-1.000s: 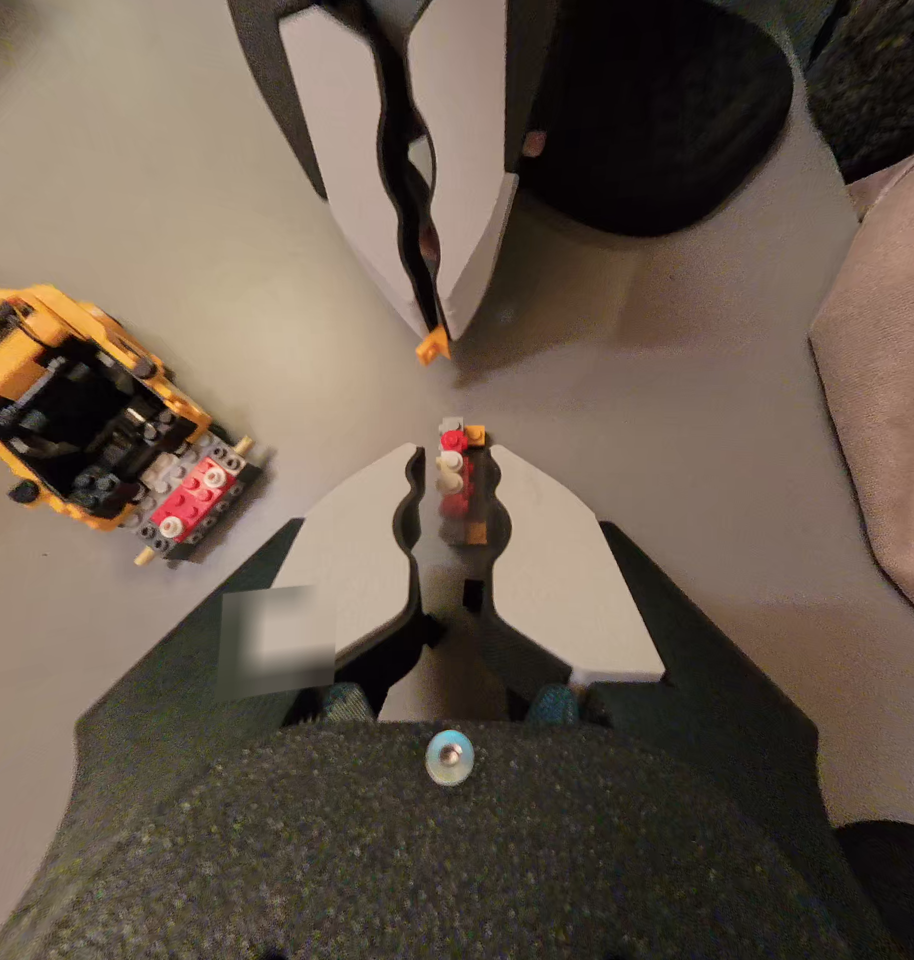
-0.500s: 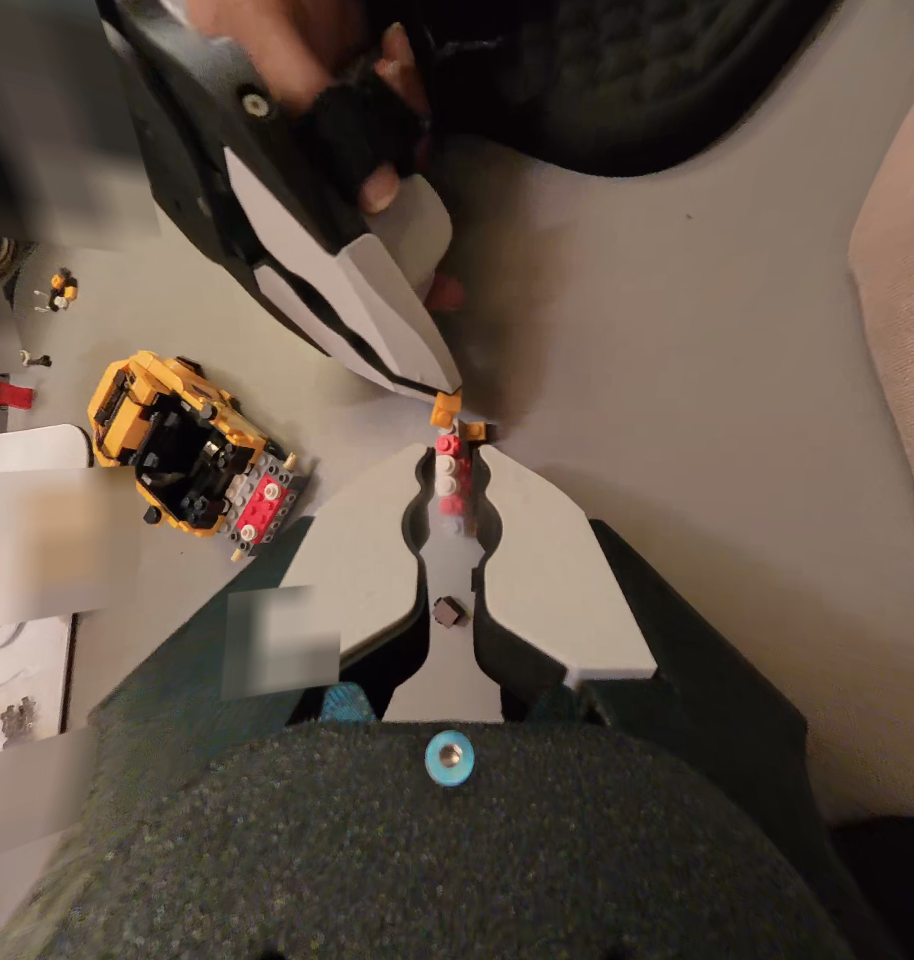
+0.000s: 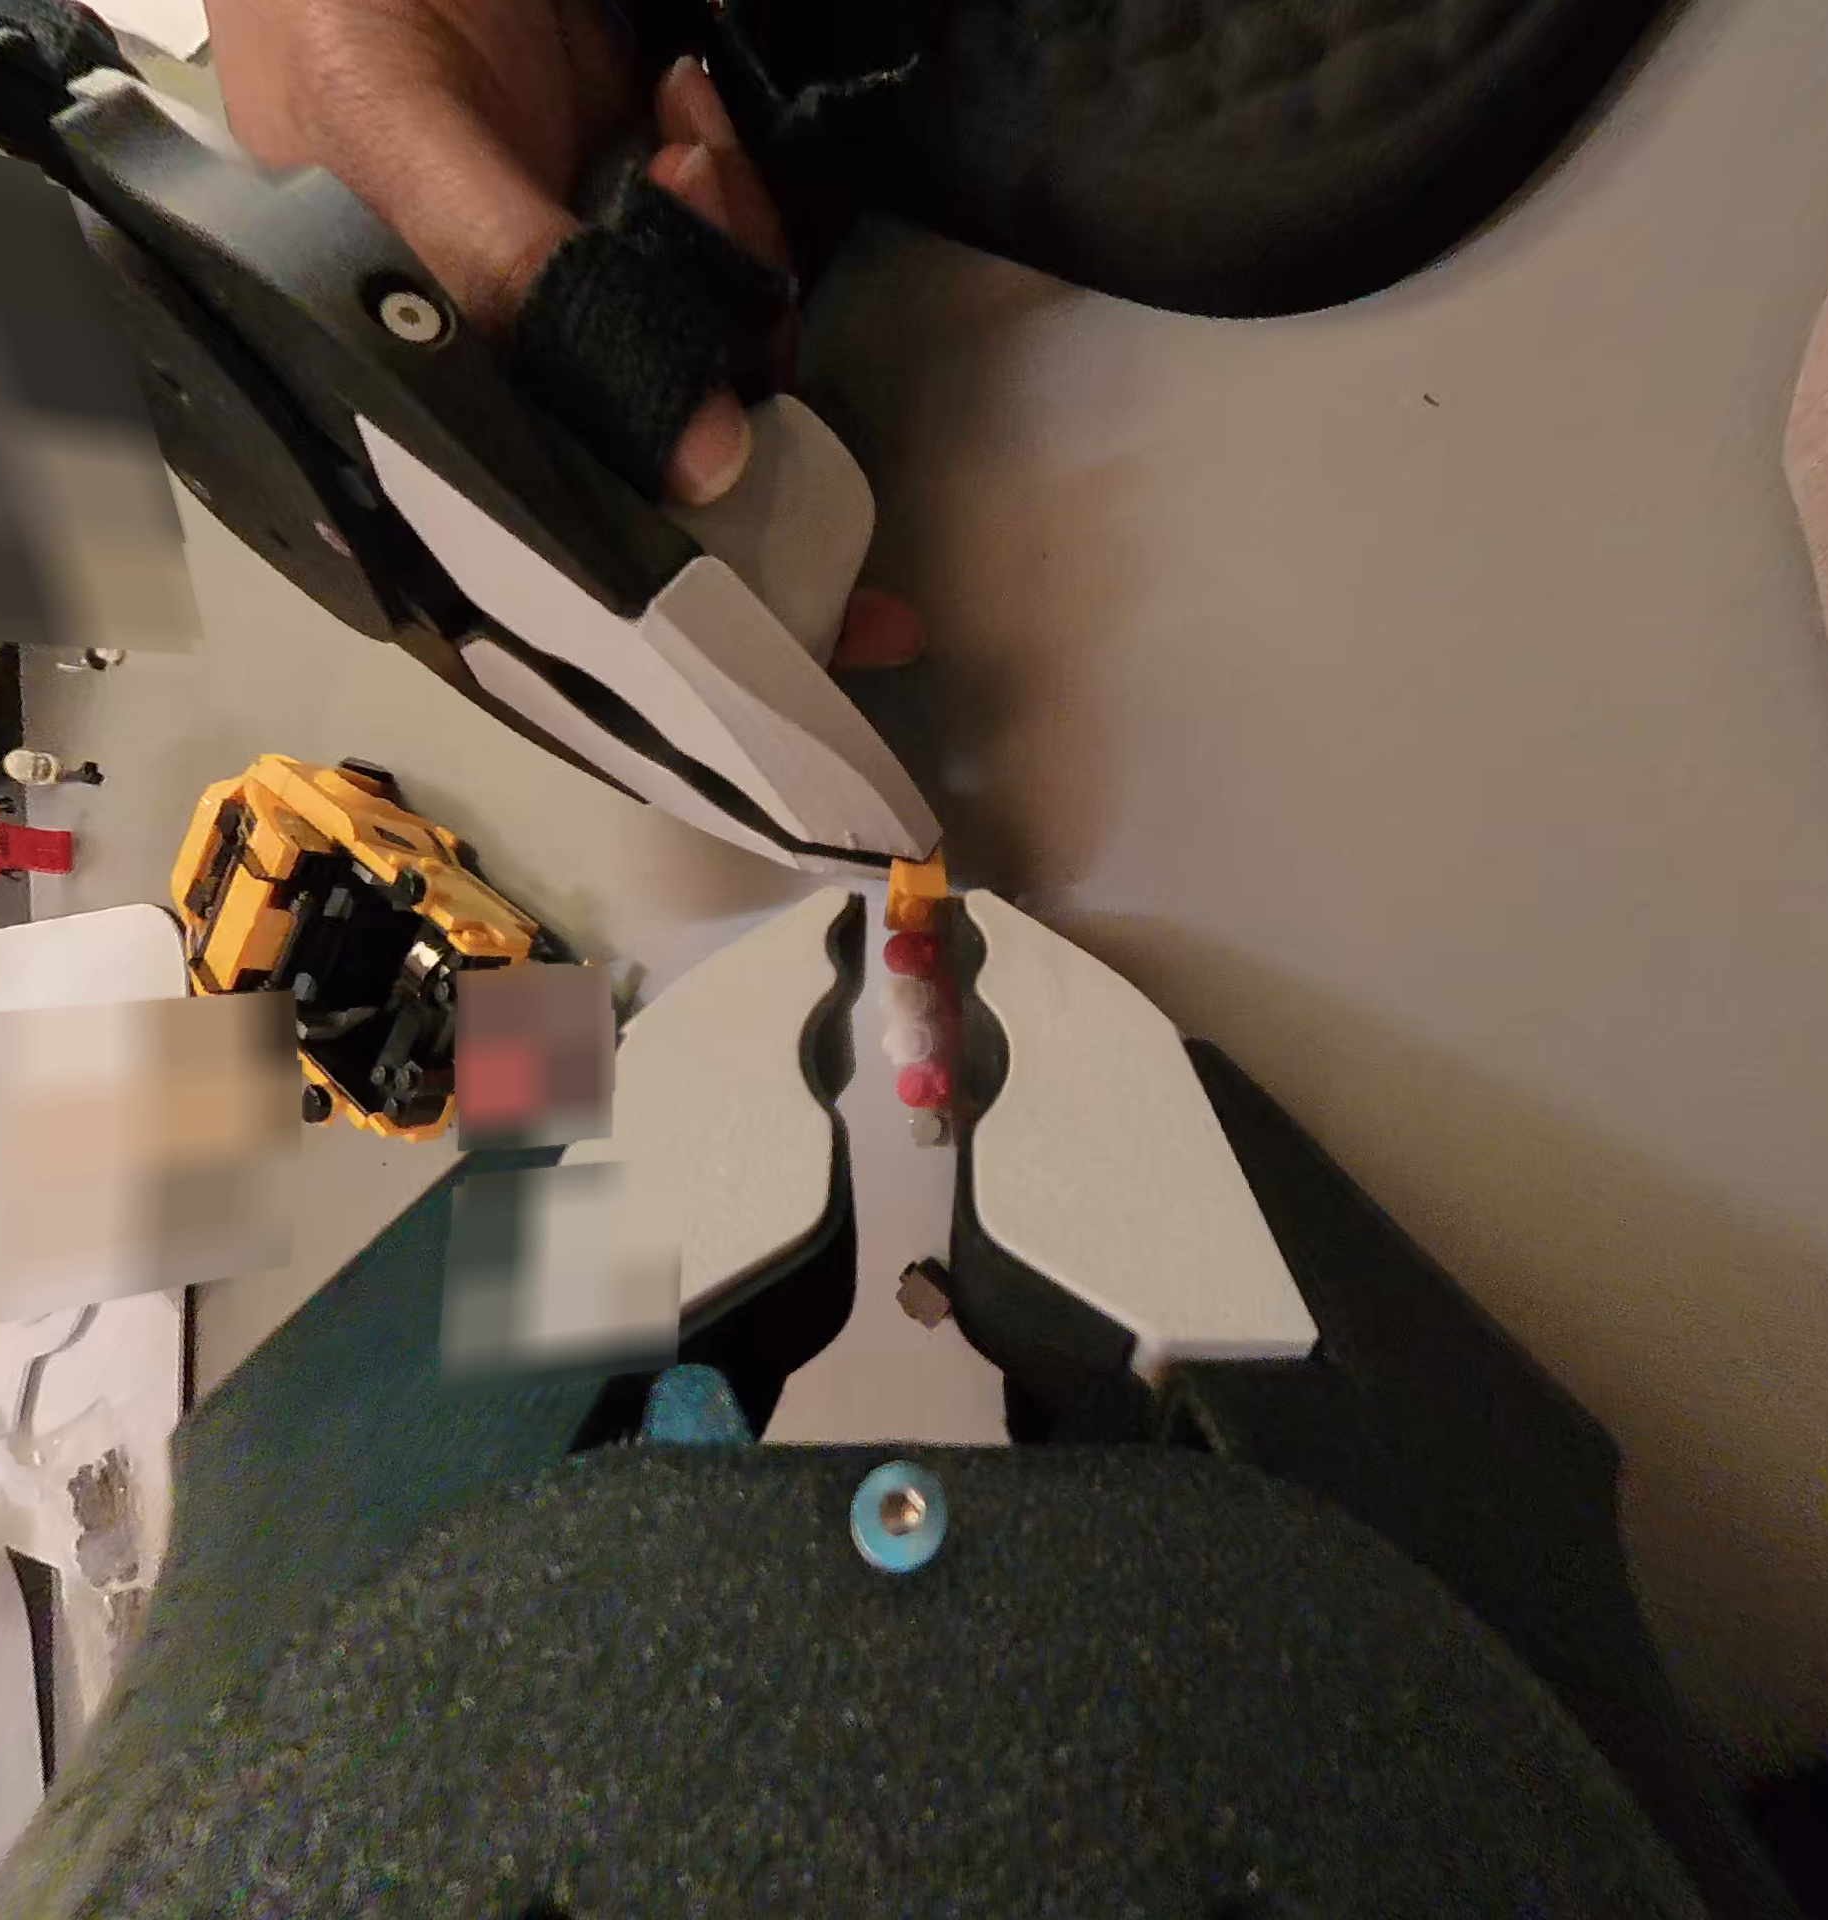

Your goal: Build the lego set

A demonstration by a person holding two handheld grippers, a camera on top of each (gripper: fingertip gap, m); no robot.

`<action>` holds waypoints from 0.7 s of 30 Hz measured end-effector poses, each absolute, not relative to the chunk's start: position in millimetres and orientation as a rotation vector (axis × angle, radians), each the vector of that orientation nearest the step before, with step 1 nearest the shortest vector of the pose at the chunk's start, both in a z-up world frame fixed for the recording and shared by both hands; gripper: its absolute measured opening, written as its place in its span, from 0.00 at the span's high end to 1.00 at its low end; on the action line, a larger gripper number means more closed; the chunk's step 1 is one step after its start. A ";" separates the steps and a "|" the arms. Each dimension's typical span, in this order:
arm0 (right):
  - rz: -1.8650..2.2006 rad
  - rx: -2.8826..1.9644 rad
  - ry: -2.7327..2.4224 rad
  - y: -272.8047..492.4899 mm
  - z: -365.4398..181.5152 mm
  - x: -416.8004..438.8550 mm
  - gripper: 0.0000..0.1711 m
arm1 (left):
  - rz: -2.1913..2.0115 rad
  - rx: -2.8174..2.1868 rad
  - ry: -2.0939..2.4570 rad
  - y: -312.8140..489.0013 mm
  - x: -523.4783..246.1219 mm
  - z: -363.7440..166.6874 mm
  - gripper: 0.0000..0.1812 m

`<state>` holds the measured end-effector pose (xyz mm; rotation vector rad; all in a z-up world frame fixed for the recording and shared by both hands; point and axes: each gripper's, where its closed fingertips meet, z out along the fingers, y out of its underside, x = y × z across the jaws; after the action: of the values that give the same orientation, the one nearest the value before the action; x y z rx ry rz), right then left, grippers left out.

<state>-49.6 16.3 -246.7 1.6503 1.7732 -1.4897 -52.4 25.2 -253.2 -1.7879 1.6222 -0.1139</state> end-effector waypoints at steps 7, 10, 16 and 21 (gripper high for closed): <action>-1.510 1.655 2.002 22.3 -245.1 -46.8 0.95 | -0.145 -1.825 1.580 27.8 -54.1 -250.8 0.96; -1.505 1.675 2.437 31.4 -241.4 -46.5 0.89 | -0.235 -1.911 1.534 27.2 -55.0 -249.8 0.96; -1.433 1.668 3.003 26.9 -235.9 -48.4 0.88 | -0.442 -2.038 1.475 26.4 -51.0 -245.3 0.96; -1.396 1.647 3.124 26.7 -232.6 -49.4 0.93 | -0.510 -2.080 1.483 27.1 -46.8 -245.0 0.96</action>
<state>-49.4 26.7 -232.6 1.6466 3.1237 -1.3963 -46.8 27.1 -245.0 -2.0795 1.4831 -0.5101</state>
